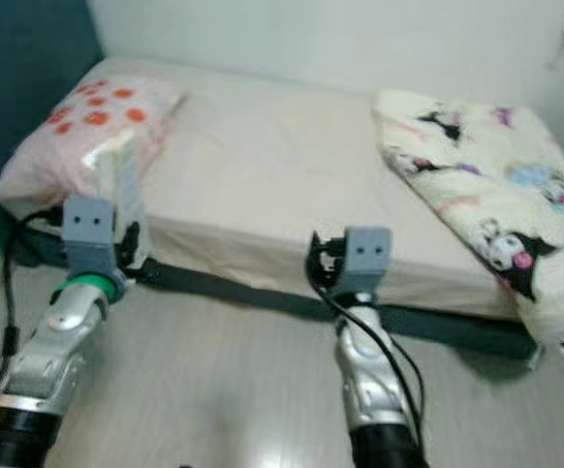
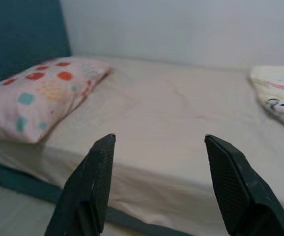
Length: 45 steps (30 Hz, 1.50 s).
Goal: Clean up the room
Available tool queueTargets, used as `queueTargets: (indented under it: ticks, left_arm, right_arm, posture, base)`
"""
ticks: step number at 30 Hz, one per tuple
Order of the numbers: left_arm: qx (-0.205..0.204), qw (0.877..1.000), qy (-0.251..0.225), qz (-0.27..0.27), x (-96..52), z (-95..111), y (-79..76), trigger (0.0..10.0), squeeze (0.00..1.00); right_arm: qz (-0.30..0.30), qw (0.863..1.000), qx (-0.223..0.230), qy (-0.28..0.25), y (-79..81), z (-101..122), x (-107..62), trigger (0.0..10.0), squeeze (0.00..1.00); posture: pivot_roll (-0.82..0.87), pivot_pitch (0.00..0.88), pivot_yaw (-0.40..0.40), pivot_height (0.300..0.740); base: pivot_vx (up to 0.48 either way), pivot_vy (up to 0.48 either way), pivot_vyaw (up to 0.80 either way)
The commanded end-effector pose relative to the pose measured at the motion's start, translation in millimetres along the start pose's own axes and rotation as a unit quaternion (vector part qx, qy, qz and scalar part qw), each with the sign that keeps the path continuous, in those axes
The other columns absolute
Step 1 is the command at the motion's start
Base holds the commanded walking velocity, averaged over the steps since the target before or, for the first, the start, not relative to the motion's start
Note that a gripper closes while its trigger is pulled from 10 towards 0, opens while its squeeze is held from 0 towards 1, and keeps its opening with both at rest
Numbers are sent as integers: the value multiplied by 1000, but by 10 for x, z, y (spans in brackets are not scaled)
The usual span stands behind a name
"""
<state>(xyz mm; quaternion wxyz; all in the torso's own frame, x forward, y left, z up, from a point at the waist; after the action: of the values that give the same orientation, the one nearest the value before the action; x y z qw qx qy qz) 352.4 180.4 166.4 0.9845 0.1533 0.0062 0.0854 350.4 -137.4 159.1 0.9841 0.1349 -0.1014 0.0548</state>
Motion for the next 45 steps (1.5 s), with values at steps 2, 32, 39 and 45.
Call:
queueTargets:
  ticks: [2,32,39,45]
  left_arm:
    - [2,1000,-10,-9,-9,54,-64,10000,0]
    - [17,1000,-13,-11,18,51,-50,10000,0]
    - [54,997,-24,-53,11,30,-105,10000,0]
    - [124,981,-49,-137,-27,4,-237,10000,0]
  right_arm:
    - [-14,1000,5,5,-91,-24,-35,10000,0]
    - [-15,1000,4,8,-94,-39,-46,10000,0]
    - [-29,1000,1,11,-138,-48,-40,10000,0]
    - [-35,999,1,17,-154,-63,-38,10000,0]
  posture:
    - [-14,70,15,740]
    - [-12,74,16,740]
    - [-12,73,16,740]
    - [-14,72,17,740]
  base:
    - [454,0,0]
    - [452,0,0]
    - [450,0,0]
    - [450,0,-618]
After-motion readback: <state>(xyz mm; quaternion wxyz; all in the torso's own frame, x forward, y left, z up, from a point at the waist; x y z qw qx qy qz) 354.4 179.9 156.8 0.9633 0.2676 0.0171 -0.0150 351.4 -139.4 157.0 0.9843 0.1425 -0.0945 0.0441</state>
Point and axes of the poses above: a point about 5 cm out from each wrist's last joint towards the gripper, its own x axis pointing out of the wrist towards the gripper, its own z axis along the axis of the wrist's last joint, y = z × x, the point moved 2 cm from there along x, pointing out of the wrist towards the gripper, and after that the axes turned 13 degrees about x, right-handed, at the moved point
